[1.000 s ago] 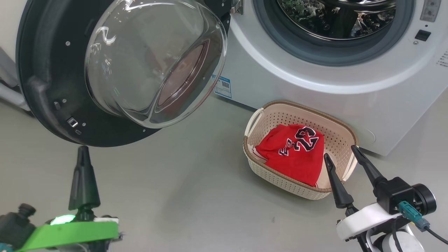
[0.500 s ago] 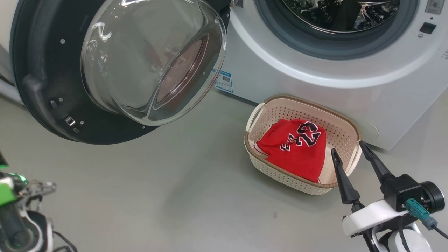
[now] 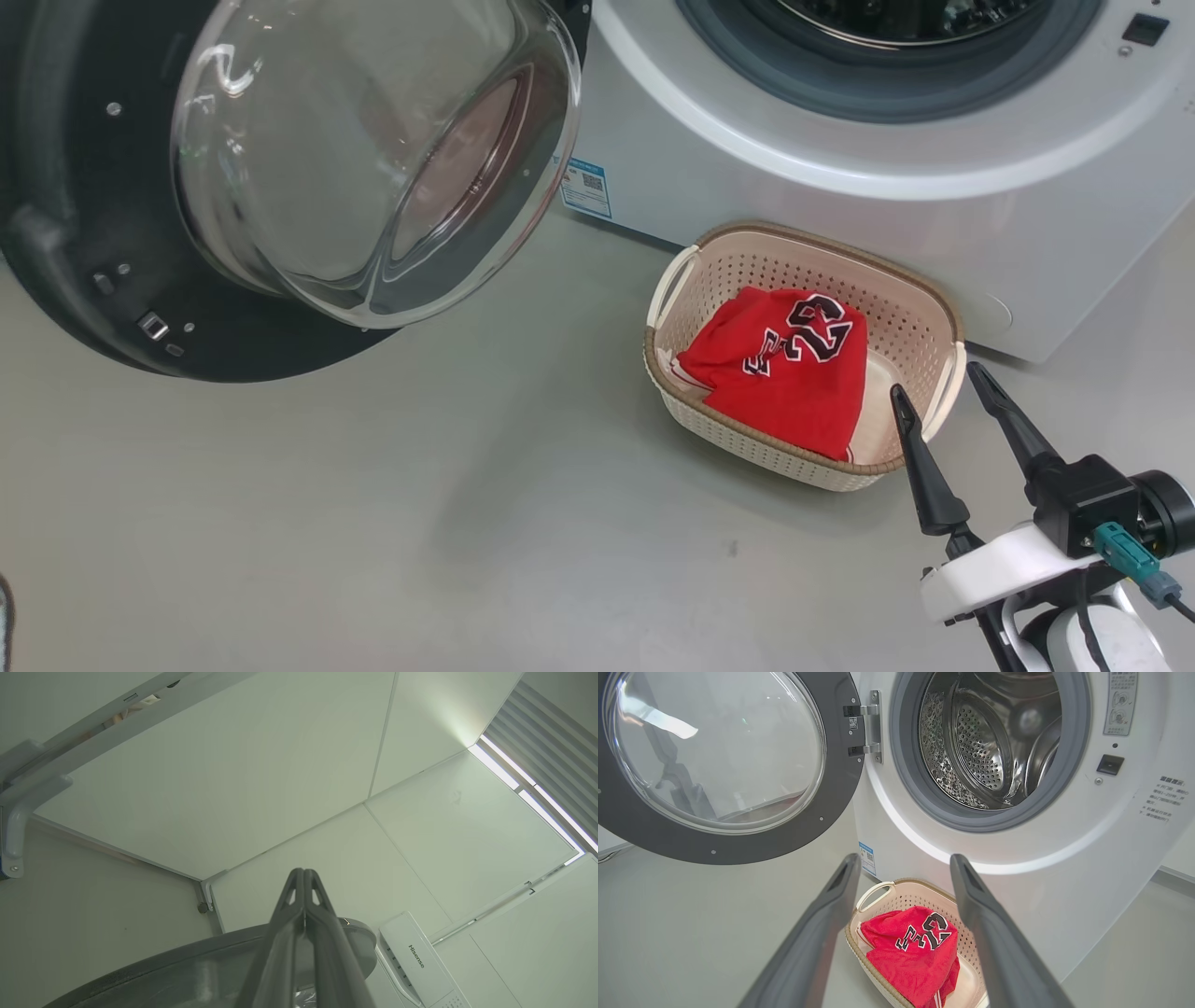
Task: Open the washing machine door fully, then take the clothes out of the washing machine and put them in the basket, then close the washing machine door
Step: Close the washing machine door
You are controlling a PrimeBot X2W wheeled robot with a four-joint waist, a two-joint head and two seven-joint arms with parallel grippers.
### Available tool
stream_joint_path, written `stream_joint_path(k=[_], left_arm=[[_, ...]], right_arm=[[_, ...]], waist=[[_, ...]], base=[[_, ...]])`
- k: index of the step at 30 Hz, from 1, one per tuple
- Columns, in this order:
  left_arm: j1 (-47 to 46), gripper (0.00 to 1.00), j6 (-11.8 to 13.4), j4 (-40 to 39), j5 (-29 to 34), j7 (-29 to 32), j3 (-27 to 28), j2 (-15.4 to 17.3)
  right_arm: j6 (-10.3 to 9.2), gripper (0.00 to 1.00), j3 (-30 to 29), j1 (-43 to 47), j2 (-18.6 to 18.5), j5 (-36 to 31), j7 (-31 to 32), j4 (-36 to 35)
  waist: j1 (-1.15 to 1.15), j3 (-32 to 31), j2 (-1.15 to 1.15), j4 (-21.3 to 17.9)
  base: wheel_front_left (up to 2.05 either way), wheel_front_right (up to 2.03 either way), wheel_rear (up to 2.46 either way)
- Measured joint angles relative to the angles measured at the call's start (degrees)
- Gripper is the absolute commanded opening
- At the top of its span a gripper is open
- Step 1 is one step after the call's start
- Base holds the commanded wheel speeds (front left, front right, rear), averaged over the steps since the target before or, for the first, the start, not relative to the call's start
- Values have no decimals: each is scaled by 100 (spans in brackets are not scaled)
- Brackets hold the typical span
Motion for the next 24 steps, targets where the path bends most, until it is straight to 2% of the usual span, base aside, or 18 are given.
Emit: stream_joint_path(k=[9, 14, 24], left_arm=[[-283, 0, 486, 1084, -334, 705, 32, 493], [-449, 0, 680, 1501, -388, 956, -12, 611], [-798, 0, 691, 2080, -417, 1181, -151, 645]], right_arm=[[8, 100, 3, -90, -104, -27, 103, -144], [51, 100, -37, -124, -171, -31, 177, -226], [51, 100, -170, -162, -269, -31, 221, -313]], waist=[[0, 222, 0, -238], [0, 371, 0, -361], [0, 603, 0, -497]], base=[[0, 0, 0], [0, 0, 0], [0, 0, 0]])
